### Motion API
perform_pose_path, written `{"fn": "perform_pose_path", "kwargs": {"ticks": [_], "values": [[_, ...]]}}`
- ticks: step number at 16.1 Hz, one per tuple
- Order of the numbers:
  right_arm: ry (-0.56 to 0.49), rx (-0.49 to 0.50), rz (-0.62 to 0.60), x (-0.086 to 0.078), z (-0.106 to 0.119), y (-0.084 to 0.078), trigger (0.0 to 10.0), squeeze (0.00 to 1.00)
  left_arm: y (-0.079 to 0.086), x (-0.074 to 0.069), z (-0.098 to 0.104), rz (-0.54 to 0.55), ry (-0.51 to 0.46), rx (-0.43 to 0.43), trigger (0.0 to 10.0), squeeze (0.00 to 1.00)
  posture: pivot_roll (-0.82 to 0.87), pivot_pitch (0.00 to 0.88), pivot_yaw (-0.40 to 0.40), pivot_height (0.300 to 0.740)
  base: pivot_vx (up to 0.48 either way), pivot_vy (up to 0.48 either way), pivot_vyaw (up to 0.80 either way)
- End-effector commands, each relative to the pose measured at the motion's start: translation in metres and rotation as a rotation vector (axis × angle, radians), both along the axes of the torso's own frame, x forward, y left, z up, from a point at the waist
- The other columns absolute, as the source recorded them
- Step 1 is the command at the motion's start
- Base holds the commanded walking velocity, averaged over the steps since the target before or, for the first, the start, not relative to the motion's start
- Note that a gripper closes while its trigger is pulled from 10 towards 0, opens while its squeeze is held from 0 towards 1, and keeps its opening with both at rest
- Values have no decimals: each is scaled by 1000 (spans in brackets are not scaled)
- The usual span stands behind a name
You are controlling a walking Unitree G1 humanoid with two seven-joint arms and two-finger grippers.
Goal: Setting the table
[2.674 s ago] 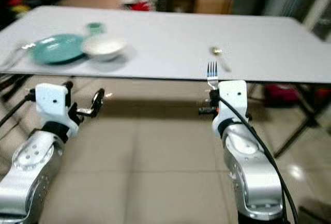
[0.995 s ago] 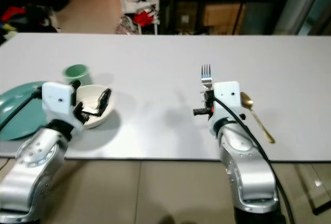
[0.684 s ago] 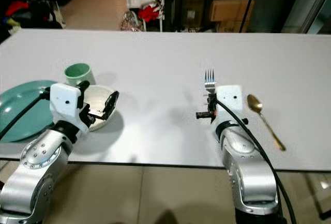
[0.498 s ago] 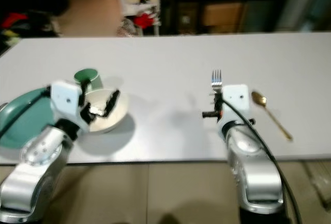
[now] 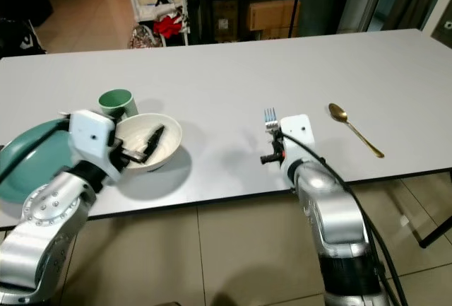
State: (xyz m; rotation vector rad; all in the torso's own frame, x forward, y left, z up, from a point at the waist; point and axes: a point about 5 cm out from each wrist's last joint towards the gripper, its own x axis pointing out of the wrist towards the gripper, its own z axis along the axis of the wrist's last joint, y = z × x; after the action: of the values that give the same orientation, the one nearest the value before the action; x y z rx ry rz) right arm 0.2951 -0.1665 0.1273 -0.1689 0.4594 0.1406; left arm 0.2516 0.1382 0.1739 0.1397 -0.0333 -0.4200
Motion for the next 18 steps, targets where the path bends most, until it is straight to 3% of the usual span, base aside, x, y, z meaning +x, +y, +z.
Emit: {"fn": "perform_pose_path", "kwargs": {"ticks": [1,3,5,9,12,18], "values": [[2,6,8,10,-2,-1,10000,0,-10,-7,1,-120,34,3,10000,0,-35,0,68,740,0,0,0],[-8,27,48,25,-2,0,10000,0,-16,-16,-3,-250,99,31,10000,0,-30,0,72,740,0,0,0],[21,50,86,40,-6,3,10000,0,-15,-21,-7,-291,150,62,10000,0,-25,0,79,740,0,0,0],[63,69,93,50,-19,25,10000,0,-12,-27,-9,-324,188,81,10000,0,-8,0,80,740,0,0,0],[43,97,22,60,-19,30,10000,0,-11,-29,-11,-329,204,84,10000,0,-2,0,82,740,0,0,0],[76,60,46,67,-33,42,10000,0,-8,-31,-13,-344,222,90,10000,0,3,0,85,740,0,0,0]]}}
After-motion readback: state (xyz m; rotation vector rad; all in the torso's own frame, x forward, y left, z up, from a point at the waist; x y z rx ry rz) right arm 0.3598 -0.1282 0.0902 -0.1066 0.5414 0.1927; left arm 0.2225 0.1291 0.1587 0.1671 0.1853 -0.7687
